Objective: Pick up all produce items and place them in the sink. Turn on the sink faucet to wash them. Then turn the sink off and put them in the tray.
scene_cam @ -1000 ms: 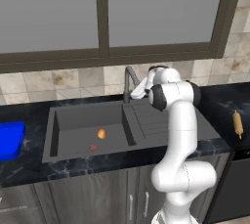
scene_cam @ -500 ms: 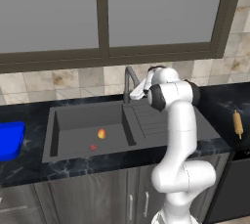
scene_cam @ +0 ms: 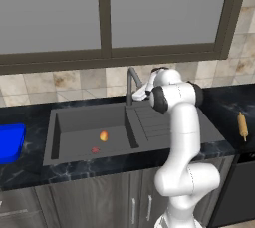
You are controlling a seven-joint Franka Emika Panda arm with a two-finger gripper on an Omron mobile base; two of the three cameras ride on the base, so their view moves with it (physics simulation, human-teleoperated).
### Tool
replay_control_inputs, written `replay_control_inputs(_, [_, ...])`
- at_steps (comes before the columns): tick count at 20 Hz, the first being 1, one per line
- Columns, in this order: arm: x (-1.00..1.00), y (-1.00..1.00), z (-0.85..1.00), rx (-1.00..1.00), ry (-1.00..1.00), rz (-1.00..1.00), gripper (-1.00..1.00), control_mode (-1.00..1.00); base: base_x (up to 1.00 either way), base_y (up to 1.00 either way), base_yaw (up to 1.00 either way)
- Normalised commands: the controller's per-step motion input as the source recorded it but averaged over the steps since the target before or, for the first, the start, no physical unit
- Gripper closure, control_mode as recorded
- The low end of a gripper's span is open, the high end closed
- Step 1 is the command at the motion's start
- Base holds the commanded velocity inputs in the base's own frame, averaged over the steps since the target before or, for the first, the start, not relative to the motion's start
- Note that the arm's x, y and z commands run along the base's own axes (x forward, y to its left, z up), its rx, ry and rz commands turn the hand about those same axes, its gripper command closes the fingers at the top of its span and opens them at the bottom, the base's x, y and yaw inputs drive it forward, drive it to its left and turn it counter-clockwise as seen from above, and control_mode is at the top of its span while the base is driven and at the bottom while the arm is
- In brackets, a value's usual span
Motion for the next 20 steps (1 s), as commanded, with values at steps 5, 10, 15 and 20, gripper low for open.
replay_control_inputs(5, [0.04, -0.27, -0.01, 0.04, 0.04, -0.05, 1.0, -1.0, 0.0, 0.0, 0.0])
replay_control_inputs(10, [0.0, -0.32, -0.07, 0.01, 0.03, -0.01, 1.0, -1.0, 0.0, 0.0, 0.0])
replay_control_inputs(15, [0.0, -0.55, -0.12, 0.04, 0.11, -0.06, 1.0, -1.0, 0.0, 0.0, 0.0])
replay_control_inputs(20, [0.0, -0.66, -0.14, 0.06, 0.13, -0.08, 1.0, -1.0, 0.0, 0.0, 0.0])
